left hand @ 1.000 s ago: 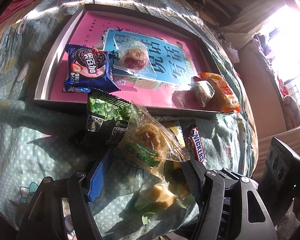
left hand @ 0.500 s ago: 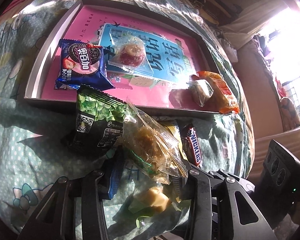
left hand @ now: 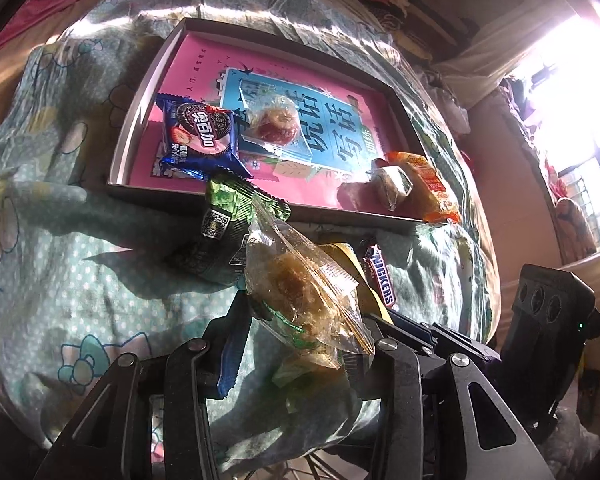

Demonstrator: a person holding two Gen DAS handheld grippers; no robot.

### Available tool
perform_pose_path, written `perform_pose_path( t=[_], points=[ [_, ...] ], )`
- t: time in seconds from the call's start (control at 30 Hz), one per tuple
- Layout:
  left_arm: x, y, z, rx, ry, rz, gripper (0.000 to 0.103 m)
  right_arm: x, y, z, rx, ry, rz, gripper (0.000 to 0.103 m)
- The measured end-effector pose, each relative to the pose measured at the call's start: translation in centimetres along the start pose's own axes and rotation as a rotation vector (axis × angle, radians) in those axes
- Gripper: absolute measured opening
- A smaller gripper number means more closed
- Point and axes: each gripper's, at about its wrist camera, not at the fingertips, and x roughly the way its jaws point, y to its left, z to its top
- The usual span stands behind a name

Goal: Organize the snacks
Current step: 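Lift the clear bread bag with left tool while right tool lifts the yellow snack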

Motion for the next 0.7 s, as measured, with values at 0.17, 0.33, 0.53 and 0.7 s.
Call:
perform_pose_path(
  t=[0.17,0.33,0.53,0.7],
  points=[
    [-0.8,0.3,0.1,-0.006,-0.02,0.007,0.044,-0.7,0.0,0.2,0.021,-0.028,0.019,0.023],
    [-1.1,0.0,-0.2,0.002,-0.021,0.009,0.044,-1.3,-0.3,0.1,0.008,-0.035,-0.023,0.023],
    [-1.3,-0.1,-0.5,0.004,-0.018,0.009,0.044,0.5,0.3,1.1,-0.014,-0.014,-0.085,0.023],
    [-1.6,-0.2,-0.6,0.01,-0.025,0.006,0.044,2.0,0.6,2.0,-0.025,0.003,-0.124,0.024]
  ],
)
